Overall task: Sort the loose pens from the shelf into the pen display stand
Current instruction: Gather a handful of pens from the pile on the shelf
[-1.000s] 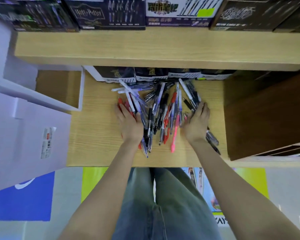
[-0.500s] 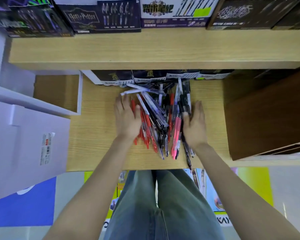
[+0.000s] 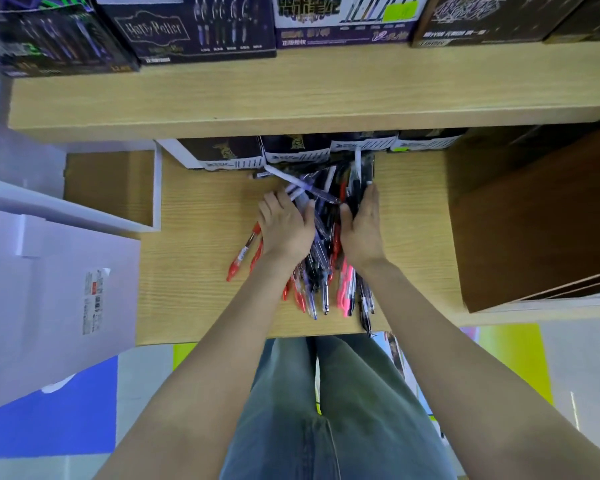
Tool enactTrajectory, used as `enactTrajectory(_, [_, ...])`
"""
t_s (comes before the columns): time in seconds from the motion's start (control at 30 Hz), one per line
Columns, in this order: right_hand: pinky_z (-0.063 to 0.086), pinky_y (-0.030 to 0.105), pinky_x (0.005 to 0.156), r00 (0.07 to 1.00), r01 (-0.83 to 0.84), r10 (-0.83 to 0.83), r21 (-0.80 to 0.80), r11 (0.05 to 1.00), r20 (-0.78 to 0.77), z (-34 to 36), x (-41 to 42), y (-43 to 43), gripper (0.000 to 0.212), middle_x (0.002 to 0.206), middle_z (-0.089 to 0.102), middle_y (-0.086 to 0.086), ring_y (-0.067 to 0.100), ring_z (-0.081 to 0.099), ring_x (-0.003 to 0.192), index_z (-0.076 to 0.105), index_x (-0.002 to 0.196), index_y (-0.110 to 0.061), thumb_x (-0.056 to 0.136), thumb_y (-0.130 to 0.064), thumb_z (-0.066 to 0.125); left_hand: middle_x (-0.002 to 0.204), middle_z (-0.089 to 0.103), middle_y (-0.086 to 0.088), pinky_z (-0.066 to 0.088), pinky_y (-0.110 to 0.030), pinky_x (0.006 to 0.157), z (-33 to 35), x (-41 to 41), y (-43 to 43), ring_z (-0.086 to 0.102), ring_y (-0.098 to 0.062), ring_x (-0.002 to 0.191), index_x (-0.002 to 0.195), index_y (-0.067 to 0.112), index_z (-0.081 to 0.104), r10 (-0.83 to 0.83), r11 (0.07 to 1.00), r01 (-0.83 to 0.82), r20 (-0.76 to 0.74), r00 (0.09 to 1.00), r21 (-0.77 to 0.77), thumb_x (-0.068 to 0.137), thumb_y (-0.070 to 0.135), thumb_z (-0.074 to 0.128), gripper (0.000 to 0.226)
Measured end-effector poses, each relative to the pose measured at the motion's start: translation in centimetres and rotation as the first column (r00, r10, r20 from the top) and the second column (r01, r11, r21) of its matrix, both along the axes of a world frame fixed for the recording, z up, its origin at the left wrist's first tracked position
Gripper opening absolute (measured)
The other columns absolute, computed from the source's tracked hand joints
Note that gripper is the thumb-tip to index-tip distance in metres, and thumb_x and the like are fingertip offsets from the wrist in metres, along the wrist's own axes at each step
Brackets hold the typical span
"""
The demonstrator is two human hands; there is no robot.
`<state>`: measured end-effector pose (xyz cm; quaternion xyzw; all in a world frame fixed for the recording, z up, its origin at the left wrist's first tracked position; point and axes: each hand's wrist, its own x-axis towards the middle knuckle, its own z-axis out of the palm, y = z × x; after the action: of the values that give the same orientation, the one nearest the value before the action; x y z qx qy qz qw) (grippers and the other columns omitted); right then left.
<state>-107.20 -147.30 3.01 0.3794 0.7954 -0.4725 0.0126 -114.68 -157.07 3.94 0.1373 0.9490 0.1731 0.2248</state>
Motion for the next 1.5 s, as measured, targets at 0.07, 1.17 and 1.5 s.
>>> enactTrajectory(0.07, [-0.001, 0.024, 0.115, 1.000, 0.003, -0.004, -0.029, 1.000, -0.025, 0.6, 0.8, 0.6, 0.065, 0.157, -0.007, 0.003, 0.014, -0.005, 0.144, -0.006, 0.148, -0.010, 0.100, -0.031, 0.033, 0.139, 0.030, -0.018, 0.018, -0.048, 0.112, 0.4, -0.2, -0.5, 0.026, -0.034, 0.131, 0.141, 0.002, 0.026, 0.012, 0.998, -0.013, 0.012, 1.000, 0.054, 0.098, 0.042, 0.035, 0.060])
enactTrajectory(1.17, [0.020, 0.034, 0.106, 0.979, -0.062, -0.019, 0.383, 0.922, 0.202, 0.0, 0.5, 2.3, 0.056, 0.141, 0.031, 0.021, 0.035, 0.029, 0.126, 0.025, 0.143, 0.000, 0.096, -0.024, 0.046, 0.141, 0.033, -0.017, 0.018, -0.044, 0.114, 0.2, -4.4, -1.2, 0.027, -0.031, 0.134, 0.145, 0.013, 0.028, -0.301, 0.953, 0.301, -0.157, 0.941, -0.025, 0.097, 0.046, 0.037, 0.060])
enactTrajectory(1.5, [0.029, 0.033, 0.097, 0.964, -0.067, -0.029, 0.346, 0.936, 0.265, 0.2, -0.3, 4.1, 0.039, 0.129, 0.039, 0.026, 0.036, 0.039, 0.117, 0.033, 0.131, 0.009, 0.099, -0.014, 0.034, 0.124, 0.053, -0.015, 0.030, -0.038, 0.099, 1.6, -3.7, 3.5, 0.041, -0.029, 0.120, 0.123, 0.002, 0.049, -0.267, 0.962, 0.270, -0.293, 0.918, -0.028, 0.103, 0.029, 0.027, 0.040])
